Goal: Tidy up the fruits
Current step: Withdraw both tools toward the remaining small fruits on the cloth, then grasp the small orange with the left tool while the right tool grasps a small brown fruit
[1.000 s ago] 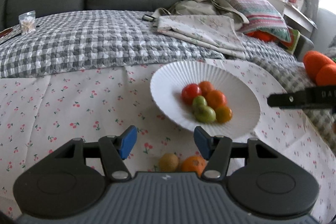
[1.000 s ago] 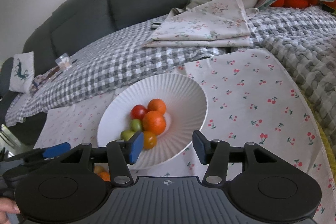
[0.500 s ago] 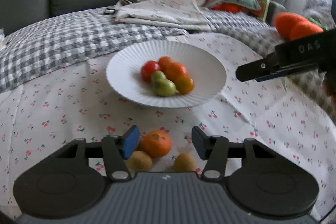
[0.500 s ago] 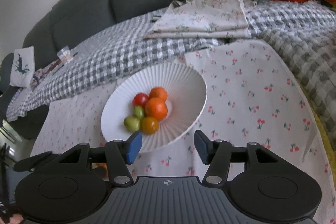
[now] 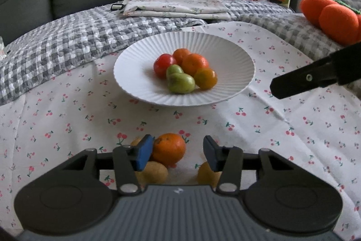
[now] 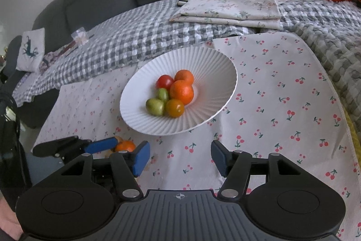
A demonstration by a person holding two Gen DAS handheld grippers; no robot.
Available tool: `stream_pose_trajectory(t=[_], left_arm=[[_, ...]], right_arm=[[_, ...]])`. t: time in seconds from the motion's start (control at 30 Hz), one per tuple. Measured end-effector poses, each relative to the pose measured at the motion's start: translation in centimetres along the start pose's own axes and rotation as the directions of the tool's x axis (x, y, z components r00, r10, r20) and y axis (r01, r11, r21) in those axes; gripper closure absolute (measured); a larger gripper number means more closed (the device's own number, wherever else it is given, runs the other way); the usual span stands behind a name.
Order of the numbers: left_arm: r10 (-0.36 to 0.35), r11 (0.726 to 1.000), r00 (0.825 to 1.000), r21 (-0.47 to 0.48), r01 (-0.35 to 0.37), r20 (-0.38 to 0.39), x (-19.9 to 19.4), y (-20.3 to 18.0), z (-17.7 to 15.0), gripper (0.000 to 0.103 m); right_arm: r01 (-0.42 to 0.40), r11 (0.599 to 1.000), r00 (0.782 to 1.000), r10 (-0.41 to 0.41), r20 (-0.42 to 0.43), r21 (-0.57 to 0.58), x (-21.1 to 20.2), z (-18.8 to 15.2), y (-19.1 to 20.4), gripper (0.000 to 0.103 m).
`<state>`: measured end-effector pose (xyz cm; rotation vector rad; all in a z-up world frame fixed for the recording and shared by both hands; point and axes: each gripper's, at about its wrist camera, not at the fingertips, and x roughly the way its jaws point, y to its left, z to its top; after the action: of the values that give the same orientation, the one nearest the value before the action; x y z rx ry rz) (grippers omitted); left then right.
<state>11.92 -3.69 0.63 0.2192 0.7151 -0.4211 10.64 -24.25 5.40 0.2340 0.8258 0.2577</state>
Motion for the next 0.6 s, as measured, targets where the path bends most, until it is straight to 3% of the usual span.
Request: stream_pose_trajectory(t=[0.1, 0.23, 0.6], left_arm=[[0.020, 1.000, 1.000, 0.022, -0.020, 0.000, 0.2, -0.3, 0.1, 0.055], [0.081, 0.995, 0.997, 0.065, -0.081, 0.007, 0.5, -0.8, 0.2, 0.072], [0.014, 0.997, 1.000, -0.070, -0.013, 0.016, -0.7, 1.3, 0.9, 0.073]], right_arm=[[0.005, 1.000, 1.000, -0.005, -0.010, -0.009, 0.3, -0.1, 0.2, 0.043], [0.010, 1.000, 1.000, -0.011, -0.027, -0.029, 0.9, -0.5, 0.5, 0.043], [-0.001, 0.998, 0.999, -0.001, -0.037, -0.058, 1.4, -0.9, 1.1, 0.043]])
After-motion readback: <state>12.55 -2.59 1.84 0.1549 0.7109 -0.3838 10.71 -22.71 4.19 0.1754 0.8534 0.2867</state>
